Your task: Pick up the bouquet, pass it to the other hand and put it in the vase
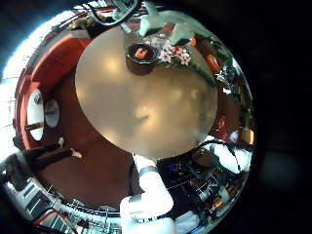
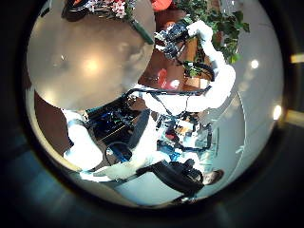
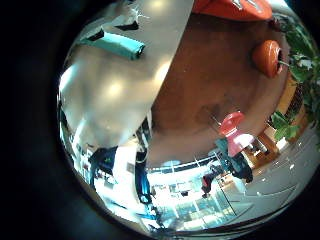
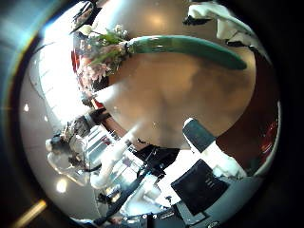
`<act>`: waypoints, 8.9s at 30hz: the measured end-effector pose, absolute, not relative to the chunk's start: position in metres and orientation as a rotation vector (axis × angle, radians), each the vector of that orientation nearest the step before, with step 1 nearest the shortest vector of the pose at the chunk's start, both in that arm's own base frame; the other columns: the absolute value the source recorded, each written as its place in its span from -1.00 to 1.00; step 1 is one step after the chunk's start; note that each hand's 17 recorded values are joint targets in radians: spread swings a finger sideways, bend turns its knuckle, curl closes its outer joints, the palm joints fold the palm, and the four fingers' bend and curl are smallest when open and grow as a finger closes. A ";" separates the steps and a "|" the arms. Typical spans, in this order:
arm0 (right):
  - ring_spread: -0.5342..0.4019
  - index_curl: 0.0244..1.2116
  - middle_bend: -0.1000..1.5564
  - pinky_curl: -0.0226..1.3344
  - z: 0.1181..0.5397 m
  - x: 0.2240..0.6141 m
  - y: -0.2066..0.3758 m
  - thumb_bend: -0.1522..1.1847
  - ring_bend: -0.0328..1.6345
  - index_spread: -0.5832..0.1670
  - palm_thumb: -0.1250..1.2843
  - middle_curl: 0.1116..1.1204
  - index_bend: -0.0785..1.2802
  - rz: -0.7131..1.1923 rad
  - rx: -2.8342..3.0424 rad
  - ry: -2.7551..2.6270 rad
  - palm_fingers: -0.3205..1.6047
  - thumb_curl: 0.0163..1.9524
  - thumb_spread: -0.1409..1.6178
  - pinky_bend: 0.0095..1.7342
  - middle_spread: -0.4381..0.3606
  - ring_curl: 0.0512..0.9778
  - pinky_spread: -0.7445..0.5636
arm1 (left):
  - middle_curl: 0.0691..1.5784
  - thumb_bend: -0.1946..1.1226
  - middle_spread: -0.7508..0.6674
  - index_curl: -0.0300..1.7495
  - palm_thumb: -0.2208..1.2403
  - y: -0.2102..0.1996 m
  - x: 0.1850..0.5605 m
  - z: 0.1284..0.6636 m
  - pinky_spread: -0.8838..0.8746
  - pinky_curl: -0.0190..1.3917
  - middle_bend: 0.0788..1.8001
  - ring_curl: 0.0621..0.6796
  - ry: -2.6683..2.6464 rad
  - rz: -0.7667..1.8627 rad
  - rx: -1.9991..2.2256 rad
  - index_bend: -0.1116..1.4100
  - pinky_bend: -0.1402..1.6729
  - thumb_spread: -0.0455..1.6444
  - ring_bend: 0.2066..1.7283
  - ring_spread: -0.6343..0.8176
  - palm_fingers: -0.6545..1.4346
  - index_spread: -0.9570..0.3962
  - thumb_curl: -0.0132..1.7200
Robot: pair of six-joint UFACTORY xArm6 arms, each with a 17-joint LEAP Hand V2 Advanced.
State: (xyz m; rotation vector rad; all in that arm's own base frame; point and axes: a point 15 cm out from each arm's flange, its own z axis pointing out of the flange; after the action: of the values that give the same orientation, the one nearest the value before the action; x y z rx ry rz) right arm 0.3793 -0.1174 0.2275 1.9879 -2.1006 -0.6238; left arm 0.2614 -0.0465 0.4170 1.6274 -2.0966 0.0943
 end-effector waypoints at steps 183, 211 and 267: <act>-0.34 0.51 0.67 0.23 0.244 0.476 -0.076 -0.60 0.71 -0.31 0.84 0.42 0.68 -0.137 2.015 -2.320 0.52 -0.24 0.19 0.48 -0.38 0.32 -0.27 | -0.60 -0.73 0.60 -0.56 -0.39 -0.050 0.282 0.402 0.59 -0.59 -0.86 -0.53 -2.017 0.127 1.511 -0.62 -0.64 0.46 -0.70 0.65 -0.23 0.53 -0.66; -0.29 0.53 0.76 0.46 0.452 0.406 -0.072 -0.73 0.77 -0.09 0.65 0.43 0.82 -0.442 2.372 -2.914 0.47 0.09 0.14 0.42 -0.24 0.47 -0.15 | -0.61 -0.73 0.59 -0.56 -0.39 -0.071 0.275 0.427 0.58 -0.60 -0.86 -0.53 -1.934 0.215 1.478 -0.62 -0.65 0.46 -0.69 0.63 -0.21 0.53 -0.66; -0.38 -0.12 -0.06 -0.06 0.188 0.456 -0.014 -0.81 0.51 0.13 -0.02 0.13 -0.63 -0.485 1.611 -2.224 -0.25 -0.52 0.38 0.20 -0.23 0.08 -0.51 | -0.61 -0.73 0.59 -0.55 -0.39 -0.059 0.263 0.413 0.57 -0.60 -0.85 -0.56 -1.914 0.233 1.475 -0.61 -0.65 0.47 -0.70 0.64 -0.21 0.53 -0.66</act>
State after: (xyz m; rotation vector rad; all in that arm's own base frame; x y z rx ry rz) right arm 0.4555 -0.0143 0.1880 1.6106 -2.2238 -0.4848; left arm 0.2634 -0.0592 0.4134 1.4749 -1.9140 0.2331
